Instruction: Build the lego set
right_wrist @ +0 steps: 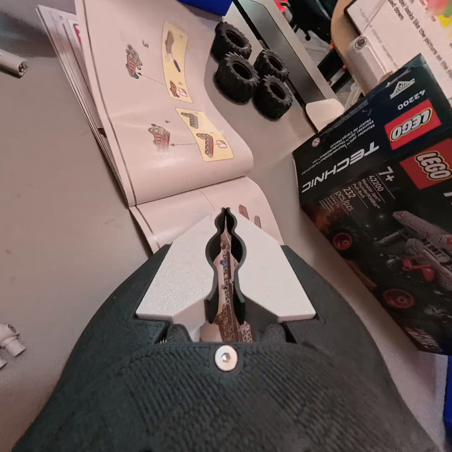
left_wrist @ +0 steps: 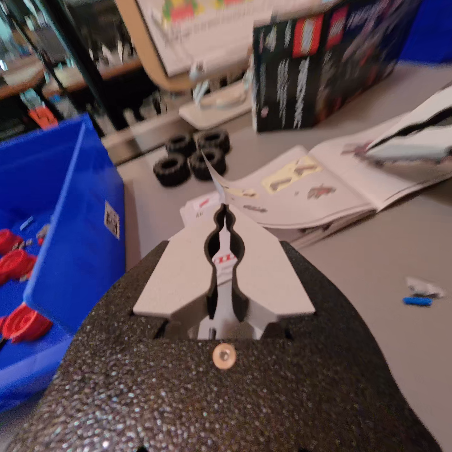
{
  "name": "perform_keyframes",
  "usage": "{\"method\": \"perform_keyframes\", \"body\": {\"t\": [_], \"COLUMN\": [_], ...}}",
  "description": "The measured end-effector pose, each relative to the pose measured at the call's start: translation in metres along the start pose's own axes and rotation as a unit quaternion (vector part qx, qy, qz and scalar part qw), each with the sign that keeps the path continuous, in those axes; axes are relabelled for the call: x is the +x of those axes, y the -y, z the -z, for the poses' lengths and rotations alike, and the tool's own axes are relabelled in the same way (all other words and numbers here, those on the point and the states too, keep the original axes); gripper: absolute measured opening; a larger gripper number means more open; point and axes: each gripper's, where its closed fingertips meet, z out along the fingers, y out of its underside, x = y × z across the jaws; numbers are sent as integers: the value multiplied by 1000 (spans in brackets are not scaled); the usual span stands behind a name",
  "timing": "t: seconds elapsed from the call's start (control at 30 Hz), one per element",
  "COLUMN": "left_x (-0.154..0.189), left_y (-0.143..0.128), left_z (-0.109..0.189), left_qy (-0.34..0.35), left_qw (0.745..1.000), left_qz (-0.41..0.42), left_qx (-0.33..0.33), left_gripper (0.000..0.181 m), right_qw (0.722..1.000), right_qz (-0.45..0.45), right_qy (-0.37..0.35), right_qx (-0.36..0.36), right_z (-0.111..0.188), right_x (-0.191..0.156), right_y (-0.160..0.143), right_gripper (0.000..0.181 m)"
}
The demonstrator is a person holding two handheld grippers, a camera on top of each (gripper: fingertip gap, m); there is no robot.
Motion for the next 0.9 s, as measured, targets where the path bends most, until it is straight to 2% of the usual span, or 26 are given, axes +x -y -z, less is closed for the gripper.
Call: {"method": "perform_keyframes", "body": {"t": [0.13,0.23,0.3,0.4,0.47,0.53,0.6,0.67,0.73,0.83,0.9], "left_x": [25,75,115,190,241,279,300,304,289,236,187], "left_y": [54,88,104,106,94,80,67,61,66,87,91], "left_z": [11,8,0,-13,-14,-8,2,9,13,11,1], "left_qy": [-32,-108,-154,-251,-328,-389,-420,-419,-392,-331,-281], "left_qw": [993,982,974,957,936,911,894,886,888,911,936], "left_qz": [-26,-42,-48,-54,-69,-99,-136,-178,-209,-189,-157], "left_qx": [114,151,157,132,104,87,81,90,118,159,146], "left_gripper": [0,0,0,0,0,7,19,23,15,1,0], "right_qw": [998,987,969,920,888,879,888,896,902,917,928], "right_qz": [-61,-148,-235,-367,-428,-447,-434,-420,-409,-383,-360], "right_qy": [14,54,78,128,155,155,139,137,138,114,85], "right_qx": [-22,-5,18,45,63,68,55,37,21,-6,-35], "right_z": [5,12,21,36,46,54,57,59,59,59,60], "right_x": [6,5,12,23,29,34,37,34,32,35,39], "right_y": [-10,-10,-10,-21,-27,-35,-46,-55,-61,-72,-84], "right_gripper": [2,5,7,19,20,18,15,12,10,6,7]}}
